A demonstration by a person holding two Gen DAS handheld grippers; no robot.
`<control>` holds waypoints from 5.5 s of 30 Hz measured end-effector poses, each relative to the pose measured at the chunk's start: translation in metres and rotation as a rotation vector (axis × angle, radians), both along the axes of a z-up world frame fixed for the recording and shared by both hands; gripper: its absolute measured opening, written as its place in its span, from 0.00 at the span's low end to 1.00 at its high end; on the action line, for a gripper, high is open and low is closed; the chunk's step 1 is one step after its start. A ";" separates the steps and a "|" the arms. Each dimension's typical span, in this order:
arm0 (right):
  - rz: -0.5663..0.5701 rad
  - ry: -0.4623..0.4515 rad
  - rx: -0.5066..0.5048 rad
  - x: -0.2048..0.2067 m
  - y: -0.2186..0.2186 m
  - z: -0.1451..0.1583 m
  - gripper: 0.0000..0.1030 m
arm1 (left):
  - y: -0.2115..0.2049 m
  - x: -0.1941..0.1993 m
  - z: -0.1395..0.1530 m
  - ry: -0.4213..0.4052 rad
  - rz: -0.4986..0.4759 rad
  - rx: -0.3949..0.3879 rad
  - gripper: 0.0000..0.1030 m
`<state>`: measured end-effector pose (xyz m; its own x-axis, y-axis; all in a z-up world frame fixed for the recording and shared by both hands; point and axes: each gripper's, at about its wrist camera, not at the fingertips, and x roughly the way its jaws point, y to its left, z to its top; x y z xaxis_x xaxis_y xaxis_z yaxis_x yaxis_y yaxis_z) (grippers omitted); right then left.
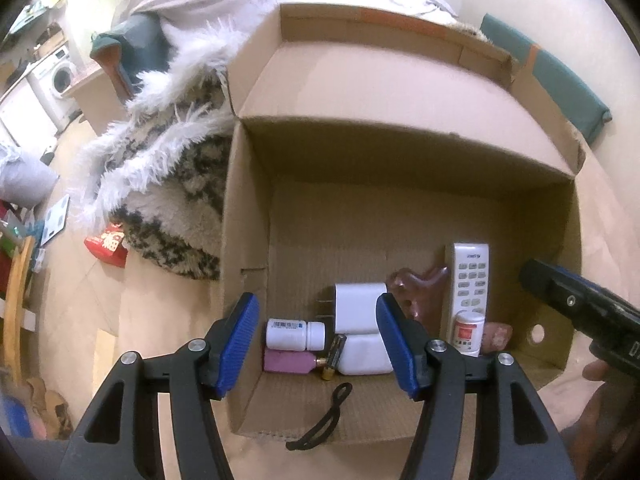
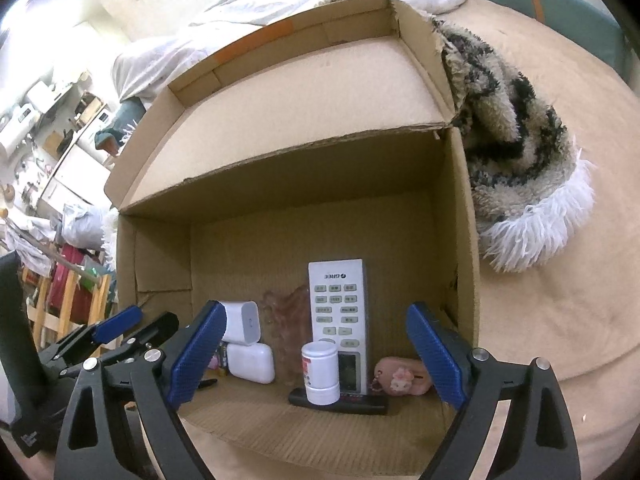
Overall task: Organize rigid objects
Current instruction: 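Open both grippers to release the battery and keychain in the box, then withdraw the left gripper from the box toward the black flashlight, then grasp the black flashlight with the left gripper while the right gripper grasps the battery, then carry the flashlight and battery with both grippers into the box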
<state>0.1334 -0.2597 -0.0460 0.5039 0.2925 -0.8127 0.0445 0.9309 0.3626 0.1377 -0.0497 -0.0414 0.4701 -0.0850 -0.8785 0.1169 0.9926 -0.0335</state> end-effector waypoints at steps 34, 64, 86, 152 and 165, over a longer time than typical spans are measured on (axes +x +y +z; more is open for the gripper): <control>-0.138 0.309 0.046 -0.086 -0.036 -0.055 0.94 | -0.003 -0.089 -0.070 0.222 -0.079 -0.088 0.99; -0.043 0.379 -0.115 -0.069 -0.008 -0.086 0.94 | -0.005 -0.063 -0.118 0.262 0.020 0.012 0.85; -0.028 0.266 -0.341 -0.022 0.069 -0.114 0.88 | 0.016 -0.058 -0.147 0.260 0.089 0.078 0.84; -0.056 -0.180 -0.106 -0.035 -0.010 0.082 0.44 | -0.020 0.019 0.144 -0.229 -0.001 -0.262 0.83; -0.033 -0.065 -0.060 -0.009 -0.009 0.016 0.44 | -0.039 0.039 0.004 -0.027 0.002 -0.044 0.83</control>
<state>0.1243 -0.2691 -0.0301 0.5644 0.2266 -0.7938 0.0537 0.9495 0.3092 0.1768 -0.0882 -0.0372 0.4936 -0.1219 -0.8611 0.1164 0.9905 -0.0735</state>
